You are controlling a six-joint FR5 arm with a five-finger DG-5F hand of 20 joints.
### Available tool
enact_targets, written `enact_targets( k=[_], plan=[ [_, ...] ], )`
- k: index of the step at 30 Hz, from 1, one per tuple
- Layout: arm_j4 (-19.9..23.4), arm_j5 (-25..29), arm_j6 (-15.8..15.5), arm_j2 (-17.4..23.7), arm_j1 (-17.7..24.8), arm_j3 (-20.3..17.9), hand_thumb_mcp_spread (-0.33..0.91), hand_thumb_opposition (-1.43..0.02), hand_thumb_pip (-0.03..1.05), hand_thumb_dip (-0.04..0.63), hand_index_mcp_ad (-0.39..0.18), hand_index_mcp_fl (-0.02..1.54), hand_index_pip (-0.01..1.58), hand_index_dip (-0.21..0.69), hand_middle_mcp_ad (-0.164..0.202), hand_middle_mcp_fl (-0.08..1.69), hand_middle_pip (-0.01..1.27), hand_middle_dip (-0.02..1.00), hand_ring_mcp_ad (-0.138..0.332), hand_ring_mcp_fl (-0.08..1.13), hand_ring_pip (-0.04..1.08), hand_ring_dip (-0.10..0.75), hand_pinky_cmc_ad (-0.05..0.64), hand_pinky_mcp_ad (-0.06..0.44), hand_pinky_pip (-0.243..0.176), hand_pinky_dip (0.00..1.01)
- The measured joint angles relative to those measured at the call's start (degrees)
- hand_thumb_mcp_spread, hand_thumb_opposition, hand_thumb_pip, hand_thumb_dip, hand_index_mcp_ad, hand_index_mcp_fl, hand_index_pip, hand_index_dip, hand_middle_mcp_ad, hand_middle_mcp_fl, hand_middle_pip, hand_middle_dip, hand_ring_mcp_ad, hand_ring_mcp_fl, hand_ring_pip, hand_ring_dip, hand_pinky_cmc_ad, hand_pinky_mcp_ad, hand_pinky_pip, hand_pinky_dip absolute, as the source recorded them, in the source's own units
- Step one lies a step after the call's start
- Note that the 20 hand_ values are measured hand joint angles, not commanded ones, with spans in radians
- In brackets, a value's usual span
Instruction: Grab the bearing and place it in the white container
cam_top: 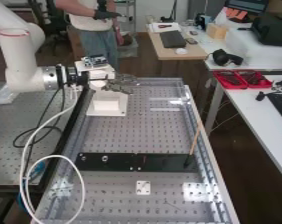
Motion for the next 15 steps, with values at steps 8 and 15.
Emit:
enact_targets(
  k=[8, 15],
  plan=[
    [-0.66, -0.51, -0.55, -1.11, 0.14, 0.16, 0.35, -0.87, 0.60, 0.269, -0.065, 0.28, 1.54, 0.106, 0.070, 0.00, 0.13, 0.16, 0.147, 0.00, 0.08, 0.072, 0.386, 0.291, -0.094, 0.30],
    [-2.40, -0.02, -0.98, -1.50, 0.29, 0.57, 0.33, -0.84, 0.71, 0.269, -0.089, 0.06, 1.51, 0.075, 0.068, 0.00, 0.13, 0.16, 0.147, 0.00, 0.08, 0.072, 0.386, 0.295, -0.094, 0.33]
  ],
)
